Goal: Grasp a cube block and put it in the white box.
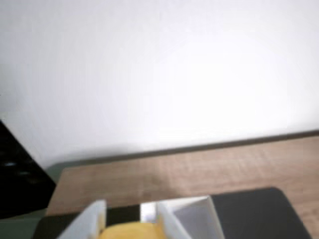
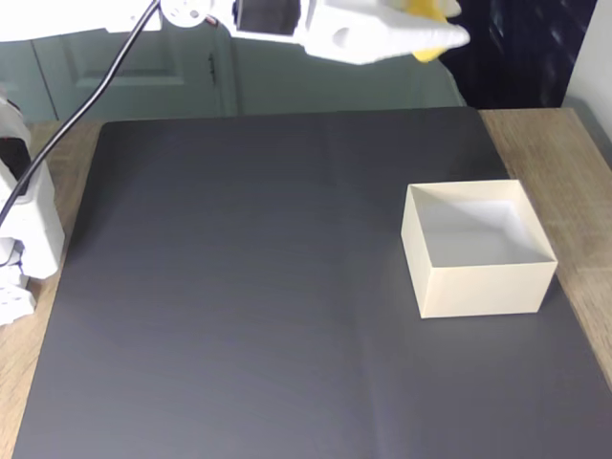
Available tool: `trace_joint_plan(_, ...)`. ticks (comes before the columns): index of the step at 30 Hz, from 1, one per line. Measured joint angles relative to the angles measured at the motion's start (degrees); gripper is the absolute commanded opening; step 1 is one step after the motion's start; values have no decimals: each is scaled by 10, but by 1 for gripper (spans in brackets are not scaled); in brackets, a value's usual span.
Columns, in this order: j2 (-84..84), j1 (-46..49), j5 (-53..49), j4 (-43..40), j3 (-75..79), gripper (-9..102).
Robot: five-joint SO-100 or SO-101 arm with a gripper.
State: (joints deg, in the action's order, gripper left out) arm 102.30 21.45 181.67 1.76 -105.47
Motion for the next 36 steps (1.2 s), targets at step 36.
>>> trace_joint_plan(36, -355, 26, 2, 123, 142, 1)
